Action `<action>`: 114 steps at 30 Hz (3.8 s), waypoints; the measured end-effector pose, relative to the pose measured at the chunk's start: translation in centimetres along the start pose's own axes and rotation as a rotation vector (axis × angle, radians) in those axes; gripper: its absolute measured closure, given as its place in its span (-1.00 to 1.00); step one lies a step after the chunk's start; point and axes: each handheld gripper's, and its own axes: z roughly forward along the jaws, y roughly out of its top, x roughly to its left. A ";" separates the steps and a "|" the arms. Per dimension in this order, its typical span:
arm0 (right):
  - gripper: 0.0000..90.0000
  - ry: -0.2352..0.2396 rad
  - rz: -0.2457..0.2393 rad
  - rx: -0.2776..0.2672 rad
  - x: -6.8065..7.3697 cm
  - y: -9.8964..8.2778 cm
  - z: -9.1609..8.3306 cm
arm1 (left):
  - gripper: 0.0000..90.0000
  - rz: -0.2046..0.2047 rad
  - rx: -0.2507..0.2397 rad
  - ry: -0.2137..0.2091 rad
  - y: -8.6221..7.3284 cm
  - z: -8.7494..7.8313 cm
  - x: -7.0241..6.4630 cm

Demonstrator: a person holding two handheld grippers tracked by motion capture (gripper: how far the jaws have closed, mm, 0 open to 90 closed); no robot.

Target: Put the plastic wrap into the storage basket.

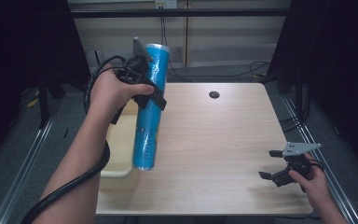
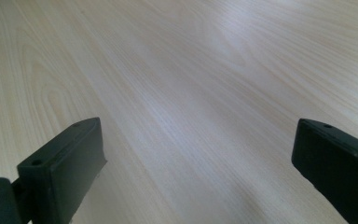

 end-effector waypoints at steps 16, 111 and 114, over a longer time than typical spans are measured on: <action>-0.95 -0.005 -0.002 0.001 0.1 0.2 0.1 | -0.28 -0.045 0.010 0.004 -2.2 -1.3 1.5; -0.95 0.002 -0.019 0.012 0.3 0.3 0.6 | -0.28 -0.428 0.098 0.121 -5.1 6.2 10.6; -0.95 0.001 -0.020 0.012 0.3 0.3 0.6 | -0.28 -0.433 0.106 0.121 -5.1 6.4 10.9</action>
